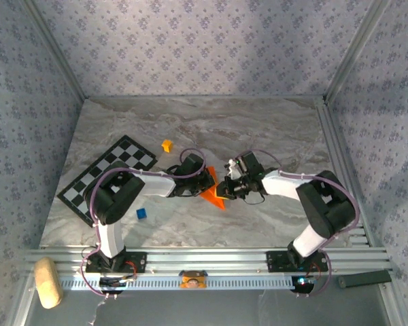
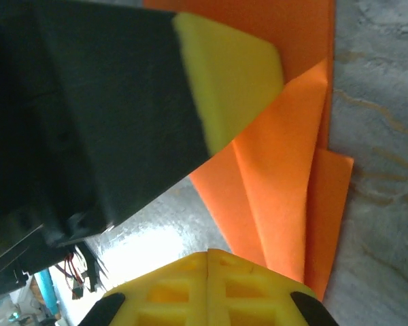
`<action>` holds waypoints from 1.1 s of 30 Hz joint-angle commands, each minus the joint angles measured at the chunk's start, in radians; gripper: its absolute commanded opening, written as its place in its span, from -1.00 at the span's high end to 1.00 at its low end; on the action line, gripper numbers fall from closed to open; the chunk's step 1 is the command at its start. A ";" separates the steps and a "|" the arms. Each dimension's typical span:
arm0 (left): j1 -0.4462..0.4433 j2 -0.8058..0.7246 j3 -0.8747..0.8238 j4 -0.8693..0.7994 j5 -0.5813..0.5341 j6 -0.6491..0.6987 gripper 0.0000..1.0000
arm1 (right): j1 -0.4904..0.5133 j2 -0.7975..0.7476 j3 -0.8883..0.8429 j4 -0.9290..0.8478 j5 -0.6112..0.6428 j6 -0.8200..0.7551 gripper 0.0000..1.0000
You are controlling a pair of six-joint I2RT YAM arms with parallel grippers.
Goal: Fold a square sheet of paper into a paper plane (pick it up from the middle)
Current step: Fourth fold the wing at the center of the table.
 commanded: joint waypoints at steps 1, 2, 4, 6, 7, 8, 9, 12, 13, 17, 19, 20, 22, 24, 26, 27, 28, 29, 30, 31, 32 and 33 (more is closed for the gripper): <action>0.005 0.028 -0.027 -0.059 -0.037 -0.002 0.91 | 0.004 0.041 0.048 0.023 -0.002 0.034 0.87; 0.004 0.028 -0.027 -0.059 -0.036 -0.002 0.91 | 0.006 0.047 0.053 0.020 0.001 0.033 0.87; 0.003 0.028 -0.027 -0.058 -0.037 -0.001 0.91 | 0.006 0.062 0.061 0.015 0.012 0.027 0.87; 0.002 0.029 -0.025 -0.058 -0.037 -0.003 0.91 | 0.006 0.079 0.070 -0.002 0.029 0.015 0.87; 0.003 0.029 -0.026 -0.058 -0.036 -0.002 0.91 | 0.005 0.088 0.071 -0.013 0.042 0.010 0.87; 0.003 0.029 -0.026 -0.055 -0.034 -0.004 0.91 | 0.006 0.100 0.072 -0.028 0.058 0.002 0.87; 0.001 0.029 -0.026 -0.056 -0.034 -0.003 0.91 | 0.005 0.116 0.073 -0.046 0.069 -0.006 0.87; 0.002 0.024 -0.028 -0.049 -0.035 0.003 0.91 | 0.003 0.144 0.051 -0.081 0.094 -0.018 0.89; 0.003 0.020 -0.027 -0.045 -0.034 0.006 0.90 | 0.004 0.147 0.040 -0.086 0.104 -0.016 0.90; 0.008 0.001 -0.017 -0.025 -0.017 0.033 0.88 | -0.001 0.148 -0.016 -0.074 0.115 -0.006 0.96; 0.012 -0.016 -0.002 -0.026 -0.007 0.058 0.85 | -0.004 0.147 -0.025 -0.076 0.115 -0.007 0.98; 0.014 -0.029 0.006 -0.028 -0.002 0.069 0.83 | -0.005 0.146 -0.025 -0.075 0.117 -0.008 0.99; 0.017 -0.059 0.020 -0.047 0.001 0.088 0.81 | -0.008 0.146 -0.025 -0.073 0.117 -0.009 1.00; 0.019 -0.084 0.027 -0.072 0.001 0.099 0.80 | -0.012 0.146 -0.019 -0.073 0.113 -0.011 1.00; 0.019 -0.101 0.030 -0.107 0.003 0.103 0.93 | -0.014 0.146 -0.017 -0.072 0.114 -0.010 1.00; 0.020 -0.103 0.027 -0.120 0.010 0.103 1.00 | -0.015 0.148 -0.014 -0.074 0.117 -0.010 1.00; 0.017 -0.102 0.020 -0.118 0.024 0.100 1.00 | -0.017 0.151 -0.011 -0.076 0.119 -0.010 1.00; 0.016 -0.099 0.009 -0.108 0.034 0.096 1.00 | -0.017 0.154 -0.008 -0.077 0.119 -0.011 1.00; 0.015 -0.095 0.000 -0.097 0.041 0.086 1.00 | -0.019 0.156 -0.006 -0.077 0.115 -0.009 1.00; 0.013 -0.087 -0.009 -0.083 0.048 0.078 1.00 | -0.017 0.156 -0.007 -0.072 0.114 -0.008 1.00; 0.013 -0.078 -0.013 -0.073 0.057 0.075 1.00 | -0.018 0.155 -0.008 -0.070 0.114 -0.006 1.00; 0.014 -0.067 -0.014 -0.065 0.065 0.074 1.00 | -0.017 0.156 -0.008 -0.068 0.113 -0.006 1.00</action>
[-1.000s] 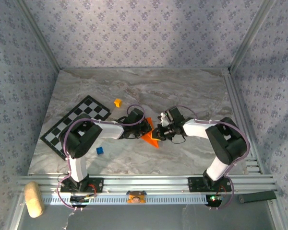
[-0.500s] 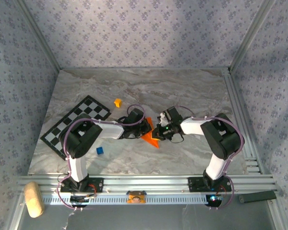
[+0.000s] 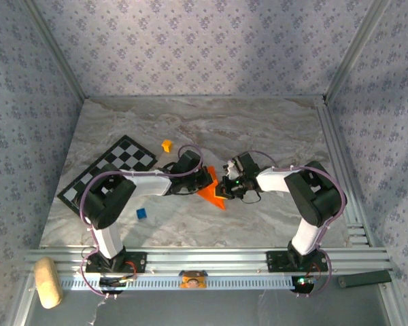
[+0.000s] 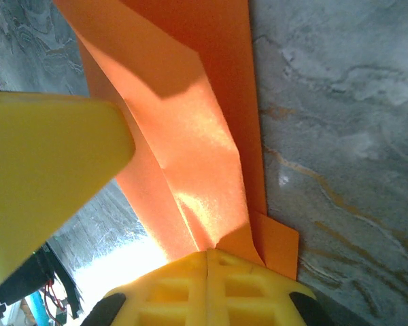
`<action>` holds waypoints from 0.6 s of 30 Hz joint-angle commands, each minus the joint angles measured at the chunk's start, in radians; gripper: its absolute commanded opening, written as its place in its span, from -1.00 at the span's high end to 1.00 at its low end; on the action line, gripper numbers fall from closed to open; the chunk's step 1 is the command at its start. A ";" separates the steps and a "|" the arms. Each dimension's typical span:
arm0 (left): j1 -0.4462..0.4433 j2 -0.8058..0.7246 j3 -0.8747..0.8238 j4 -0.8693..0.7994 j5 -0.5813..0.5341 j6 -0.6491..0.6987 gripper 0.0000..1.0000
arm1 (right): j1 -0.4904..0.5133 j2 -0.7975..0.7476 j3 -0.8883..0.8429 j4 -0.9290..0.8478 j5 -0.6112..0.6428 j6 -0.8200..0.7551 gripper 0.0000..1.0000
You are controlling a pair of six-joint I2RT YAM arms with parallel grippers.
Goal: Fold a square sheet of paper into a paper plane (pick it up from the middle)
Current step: Fourth fold the wing at the center of the table.
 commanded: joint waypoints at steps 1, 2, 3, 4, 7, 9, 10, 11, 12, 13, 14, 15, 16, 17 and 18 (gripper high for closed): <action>-0.003 0.023 -0.007 0.010 0.048 -0.001 1.00 | -0.010 0.043 -0.033 -0.113 0.079 -0.008 1.00; -0.003 0.037 -0.001 0.013 0.057 0.001 1.00 | -0.010 0.044 -0.032 -0.117 0.081 -0.010 1.00; -0.003 0.051 0.005 0.005 0.058 0.002 1.00 | -0.010 0.044 -0.034 -0.119 0.079 -0.012 1.00; -0.002 0.066 0.009 -0.005 0.052 0.000 1.00 | -0.011 0.046 -0.036 -0.118 0.079 -0.013 1.00; 0.011 0.088 -0.007 -0.017 0.033 -0.006 1.00 | -0.010 0.045 -0.041 -0.121 0.076 -0.013 1.00; 0.025 0.094 -0.017 -0.015 0.024 -0.003 1.00 | -0.010 0.044 -0.048 -0.122 0.078 -0.014 1.00; 0.036 0.098 -0.018 -0.016 0.023 0.006 1.00 | -0.011 0.044 -0.052 -0.125 0.079 -0.013 1.00; 0.043 0.101 -0.016 -0.017 0.024 0.013 1.00 | -0.011 0.045 -0.055 -0.127 0.083 -0.012 1.00; 0.055 0.105 -0.012 -0.018 0.025 0.022 1.00 | -0.010 0.043 -0.059 -0.127 0.087 -0.008 1.00; 0.062 0.108 -0.006 -0.018 0.027 0.031 1.00 | -0.007 0.043 -0.063 -0.126 0.089 -0.009 1.00; 0.071 0.111 0.001 -0.023 0.029 0.042 0.99 | -0.005 0.043 -0.065 -0.124 0.089 -0.011 1.00; 0.082 0.114 0.014 -0.036 0.027 0.052 0.99 | -0.005 0.044 -0.067 -0.125 0.088 -0.012 1.00; 0.091 0.116 0.022 -0.048 0.028 0.060 0.99 | -0.007 0.043 -0.067 -0.125 0.086 -0.014 1.00; 0.100 0.117 0.034 -0.061 0.029 0.068 0.98 | -0.005 0.042 -0.068 -0.126 0.084 -0.019 1.00; 0.111 0.119 0.045 -0.078 0.025 0.077 0.98 | -0.005 0.041 -0.068 -0.132 0.084 -0.024 1.00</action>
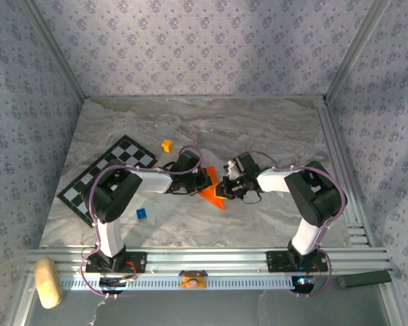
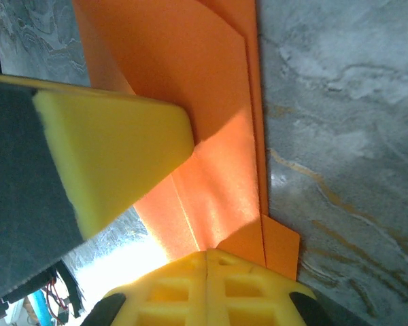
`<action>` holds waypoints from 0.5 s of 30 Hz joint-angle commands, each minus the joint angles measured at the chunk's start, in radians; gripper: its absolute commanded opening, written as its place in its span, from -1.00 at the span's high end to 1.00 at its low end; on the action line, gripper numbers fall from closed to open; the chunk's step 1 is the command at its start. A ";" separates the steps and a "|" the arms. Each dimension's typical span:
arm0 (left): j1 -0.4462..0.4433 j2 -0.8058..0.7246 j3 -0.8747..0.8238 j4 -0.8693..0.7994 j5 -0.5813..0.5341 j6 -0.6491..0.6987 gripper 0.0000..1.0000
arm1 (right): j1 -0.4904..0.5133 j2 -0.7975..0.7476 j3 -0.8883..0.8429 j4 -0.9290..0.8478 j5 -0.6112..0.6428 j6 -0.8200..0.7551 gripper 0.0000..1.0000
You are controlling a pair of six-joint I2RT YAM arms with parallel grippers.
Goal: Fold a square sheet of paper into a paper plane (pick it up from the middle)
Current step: Fourth fold the wing at the center of the table.
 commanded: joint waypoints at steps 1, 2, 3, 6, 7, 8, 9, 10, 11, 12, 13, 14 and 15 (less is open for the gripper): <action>0.064 0.038 0.034 -0.096 -0.093 0.056 0.98 | -0.002 0.040 -0.055 -0.152 0.093 -0.025 1.00; 0.074 0.040 0.045 -0.109 -0.095 0.065 0.98 | -0.002 0.039 -0.053 -0.157 0.094 -0.025 1.00; 0.084 0.044 0.055 -0.123 -0.096 0.074 0.98 | -0.003 0.040 -0.053 -0.159 0.092 -0.025 1.00; 0.114 0.060 0.088 -0.161 -0.102 0.097 0.98 | -0.003 0.037 -0.056 -0.158 0.089 -0.025 1.00; 0.124 0.067 0.094 -0.168 -0.103 0.103 0.98 | -0.004 0.037 -0.057 -0.159 0.088 -0.025 1.00; 0.135 0.075 0.101 -0.171 -0.100 0.108 0.98 | -0.005 0.036 -0.057 -0.161 0.087 -0.025 1.00; 0.145 0.080 0.108 -0.171 -0.092 0.112 0.98 | -0.006 0.034 -0.057 -0.163 0.088 -0.025 1.00; 0.155 0.086 0.114 -0.171 -0.088 0.118 0.98 | -0.005 0.031 -0.059 -0.163 0.087 -0.025 1.00; 0.166 0.091 0.125 -0.182 -0.086 0.127 0.98 | -0.005 0.028 -0.060 -0.163 0.088 -0.025 1.00; 0.177 0.094 0.135 -0.198 -0.087 0.140 0.98 | -0.006 0.025 -0.063 -0.161 0.090 -0.025 1.00; 0.186 0.094 0.139 -0.206 -0.089 0.150 0.98 | -0.008 0.023 -0.064 -0.159 0.089 -0.025 1.00; 0.195 0.096 0.144 -0.213 -0.087 0.159 0.98 | -0.008 0.022 -0.065 -0.159 0.088 -0.025 1.00; 0.205 0.097 0.147 -0.213 -0.083 0.167 0.98 | -0.009 0.020 -0.066 -0.157 0.088 -0.025 1.00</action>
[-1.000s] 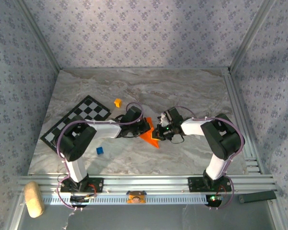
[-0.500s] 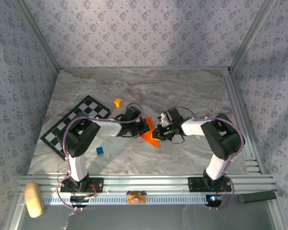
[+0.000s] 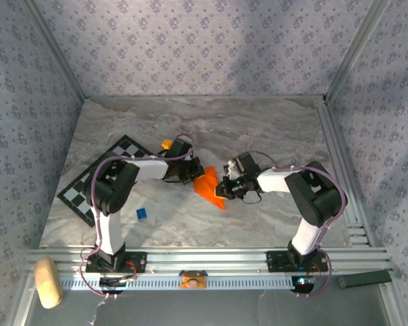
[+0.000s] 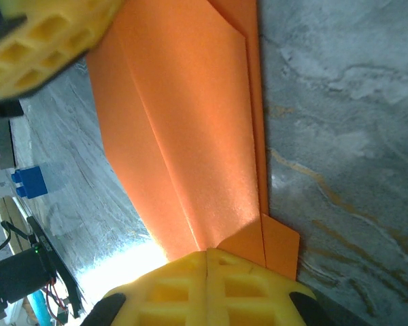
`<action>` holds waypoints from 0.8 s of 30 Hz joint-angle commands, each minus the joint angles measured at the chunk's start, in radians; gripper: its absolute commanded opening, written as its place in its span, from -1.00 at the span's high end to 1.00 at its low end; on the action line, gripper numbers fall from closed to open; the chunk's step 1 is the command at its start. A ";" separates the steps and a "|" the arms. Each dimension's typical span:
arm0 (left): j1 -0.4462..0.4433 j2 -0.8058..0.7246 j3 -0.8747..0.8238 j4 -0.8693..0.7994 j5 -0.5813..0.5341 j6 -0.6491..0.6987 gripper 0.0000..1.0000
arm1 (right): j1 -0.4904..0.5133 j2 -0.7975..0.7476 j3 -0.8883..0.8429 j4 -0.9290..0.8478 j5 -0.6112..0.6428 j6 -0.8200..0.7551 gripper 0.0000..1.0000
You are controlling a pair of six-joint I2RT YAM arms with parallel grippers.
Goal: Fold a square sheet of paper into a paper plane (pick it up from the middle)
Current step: Fourth fold the wing at the center of the table.
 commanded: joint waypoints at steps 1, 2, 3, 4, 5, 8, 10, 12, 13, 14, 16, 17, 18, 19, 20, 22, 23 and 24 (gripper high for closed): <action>0.072 0.037 0.020 -0.072 -0.120 0.067 0.98 | -0.007 0.024 -0.061 -0.163 0.085 -0.025 1.00; 0.077 0.038 0.026 -0.076 -0.120 0.082 0.98 | -0.007 0.026 -0.062 -0.160 0.083 -0.025 1.00; 0.081 0.038 0.035 -0.087 -0.120 0.095 0.97 | -0.008 0.027 -0.062 -0.158 0.080 -0.025 1.00; 0.083 0.038 0.048 -0.096 -0.119 0.110 0.97 | -0.009 0.030 -0.062 -0.155 0.076 -0.025 1.00; 0.085 0.036 0.056 -0.105 -0.121 0.123 0.96 | -0.009 0.032 -0.062 -0.152 0.073 -0.025 1.00; 0.092 0.032 0.090 -0.145 -0.134 0.157 0.96 | -0.009 0.038 -0.061 -0.148 0.069 -0.025 1.00; 0.092 0.025 0.105 -0.153 -0.129 0.165 0.96 | -0.011 0.040 -0.059 -0.148 0.065 -0.025 1.00; 0.092 0.011 0.109 -0.150 -0.125 0.172 0.95 | -0.011 0.042 -0.056 -0.148 0.063 -0.025 1.00; 0.091 -0.002 0.111 -0.158 -0.127 0.175 0.94 | -0.010 0.042 -0.055 -0.148 0.063 -0.025 1.00; 0.090 -0.016 0.110 -0.158 -0.128 0.175 0.94 | -0.010 0.042 -0.052 -0.151 0.063 -0.025 1.00; 0.084 -0.058 0.098 -0.154 -0.130 0.169 0.92 | -0.011 0.041 -0.051 -0.151 0.063 -0.025 1.00; 0.078 -0.076 0.093 -0.154 -0.134 0.168 0.91 | -0.011 0.041 -0.050 -0.151 0.064 -0.025 1.00; 0.071 -0.101 0.088 -0.154 -0.139 0.164 0.90 | -0.011 0.041 -0.049 -0.152 0.063 -0.025 1.00; 0.062 -0.120 0.084 -0.154 -0.140 0.162 0.89 | -0.011 0.040 -0.047 -0.155 0.063 -0.025 1.00; 0.052 -0.133 0.081 -0.152 -0.140 0.162 0.88 | -0.010 0.042 -0.045 -0.156 0.063 -0.025 1.00; 0.019 -0.150 0.074 -0.149 -0.136 0.156 0.88 | -0.012 0.044 -0.042 -0.156 0.063 -0.025 1.00; 0.004 -0.152 0.071 -0.144 -0.130 0.152 0.88 | -0.010 0.044 -0.040 -0.156 0.063 -0.025 1.00; -0.012 -0.149 0.064 -0.129 -0.117 0.143 0.88 | -0.010 0.043 -0.039 -0.159 0.063 -0.025 1.00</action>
